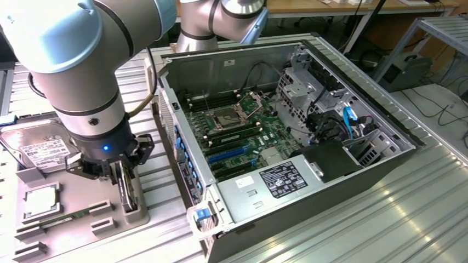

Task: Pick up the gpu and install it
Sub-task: 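Pick up the gpu and move the gpu toward the slot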

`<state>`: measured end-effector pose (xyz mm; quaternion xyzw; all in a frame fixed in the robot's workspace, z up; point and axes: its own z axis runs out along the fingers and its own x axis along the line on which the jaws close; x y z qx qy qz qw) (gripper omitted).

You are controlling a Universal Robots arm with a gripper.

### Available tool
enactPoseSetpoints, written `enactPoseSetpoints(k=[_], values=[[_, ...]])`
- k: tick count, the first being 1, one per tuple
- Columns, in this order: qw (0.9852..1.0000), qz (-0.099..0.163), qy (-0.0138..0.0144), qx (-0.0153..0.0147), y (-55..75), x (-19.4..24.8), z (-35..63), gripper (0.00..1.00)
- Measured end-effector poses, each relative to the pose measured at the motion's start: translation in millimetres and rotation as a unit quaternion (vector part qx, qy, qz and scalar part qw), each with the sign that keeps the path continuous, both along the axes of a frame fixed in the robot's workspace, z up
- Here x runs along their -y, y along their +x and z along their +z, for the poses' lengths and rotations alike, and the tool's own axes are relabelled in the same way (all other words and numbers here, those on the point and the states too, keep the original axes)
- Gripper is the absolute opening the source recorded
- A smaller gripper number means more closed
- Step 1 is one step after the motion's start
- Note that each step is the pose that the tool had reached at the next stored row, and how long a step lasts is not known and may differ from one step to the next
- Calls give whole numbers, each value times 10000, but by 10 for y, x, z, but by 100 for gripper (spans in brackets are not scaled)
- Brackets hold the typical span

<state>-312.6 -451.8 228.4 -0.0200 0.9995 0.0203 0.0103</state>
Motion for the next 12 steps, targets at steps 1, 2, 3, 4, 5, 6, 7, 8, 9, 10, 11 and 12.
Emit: enactPoseSetpoints(k=[1, 2, 3, 4, 5, 6, 7, 8, 9, 10, 11, 12], values=[[10000, 0, 0, 0, 0, 0, 0, 36], [10000, 0, 0, 0, 0, 0, 0, 36], [10000, 0, 0, 0, 0, 0, 0, 36], [10000, 0, 0, 0, 0, 0, 0, 29], [10000, 0, 0, 0, 0, 0, -1, 29], [10000, 0, 0, -1, 0, 0, -1, 29], [10000, 0, 0, 0, 0, 0, -1, 29], [10000, 0, -1, 0, 0, 0, -1, 29], [10000, 0, 0, 0, 0, 0, -1, 29], [10000, 0, 0, 0, 0, 0, -1, 29], [10000, 0, 0, 0, 0, 0, -1, 28], [10000, 0, 0, 0, 0, 0, -1, 28]])
